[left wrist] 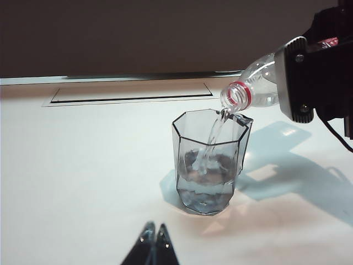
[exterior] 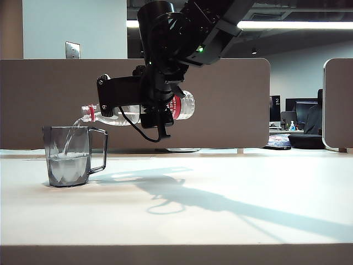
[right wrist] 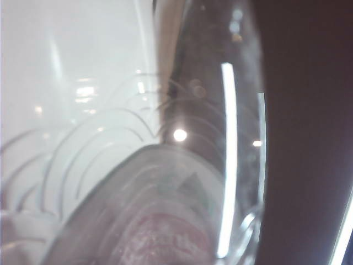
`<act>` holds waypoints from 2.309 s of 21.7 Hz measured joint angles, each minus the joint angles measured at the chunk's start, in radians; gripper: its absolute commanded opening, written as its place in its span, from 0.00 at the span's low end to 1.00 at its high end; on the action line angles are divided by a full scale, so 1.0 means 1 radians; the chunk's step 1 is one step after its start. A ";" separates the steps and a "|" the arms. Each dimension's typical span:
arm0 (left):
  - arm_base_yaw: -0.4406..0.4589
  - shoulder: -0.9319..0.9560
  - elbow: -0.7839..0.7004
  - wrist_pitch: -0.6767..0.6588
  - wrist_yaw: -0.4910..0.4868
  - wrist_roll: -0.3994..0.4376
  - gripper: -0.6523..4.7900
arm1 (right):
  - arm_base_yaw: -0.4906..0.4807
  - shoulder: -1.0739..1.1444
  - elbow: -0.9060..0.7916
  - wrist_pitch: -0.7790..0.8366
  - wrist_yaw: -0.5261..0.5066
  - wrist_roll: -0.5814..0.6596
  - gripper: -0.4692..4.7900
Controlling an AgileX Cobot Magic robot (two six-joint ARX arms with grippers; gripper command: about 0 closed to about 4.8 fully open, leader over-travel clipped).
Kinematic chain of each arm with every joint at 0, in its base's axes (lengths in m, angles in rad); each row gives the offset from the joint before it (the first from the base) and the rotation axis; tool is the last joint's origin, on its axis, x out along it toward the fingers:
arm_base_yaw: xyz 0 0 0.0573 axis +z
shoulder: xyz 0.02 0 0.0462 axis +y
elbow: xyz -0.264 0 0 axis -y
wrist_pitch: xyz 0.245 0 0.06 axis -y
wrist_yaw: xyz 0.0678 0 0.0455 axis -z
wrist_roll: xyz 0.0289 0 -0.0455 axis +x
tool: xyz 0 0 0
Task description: Pick up the mineral water bottle on the table and pour water into the mug until it's half full.
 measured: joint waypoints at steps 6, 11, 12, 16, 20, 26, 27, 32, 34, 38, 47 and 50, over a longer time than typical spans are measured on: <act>0.000 0.000 0.000 0.000 0.000 0.000 0.11 | 0.000 0.000 0.000 0.000 0.000 0.000 0.60; 0.000 0.000 0.000 0.000 0.000 0.000 0.11 | 0.004 0.000 0.000 0.000 0.001 0.000 0.60; 0.000 0.000 0.000 0.000 0.000 0.000 0.11 | 0.006 0.000 0.000 0.000 0.002 0.000 0.60; 0.000 0.000 0.000 0.000 0.000 0.000 0.11 | 0.016 0.000 0.000 0.000 0.000 0.000 0.60; 0.000 0.000 0.000 0.000 0.000 0.000 0.11 | 0.013 0.000 0.000 0.001 0.016 0.069 0.60; 0.000 0.000 0.000 0.000 0.000 0.000 0.11 | 0.026 0.000 0.000 0.001 0.032 0.174 0.60; 0.000 0.000 0.000 0.000 0.000 0.000 0.11 | 0.031 0.000 0.000 0.001 0.032 0.185 0.60; 0.000 0.000 0.000 0.000 0.000 0.000 0.11 | 0.035 0.000 0.000 0.001 0.060 0.308 0.60; 0.000 0.000 0.000 0.000 0.000 0.000 0.11 | 0.037 0.000 0.000 0.000 0.105 0.385 0.60; 0.000 0.000 0.000 0.000 0.000 0.000 0.11 | 0.050 -0.004 0.000 -0.025 0.122 0.534 0.60; 0.000 0.000 0.000 0.000 0.000 0.000 0.11 | 0.074 -0.060 0.001 -0.112 0.073 1.049 0.59; 0.000 0.000 0.000 0.000 0.000 0.000 0.11 | 0.069 -0.080 0.000 -0.186 0.015 1.269 0.59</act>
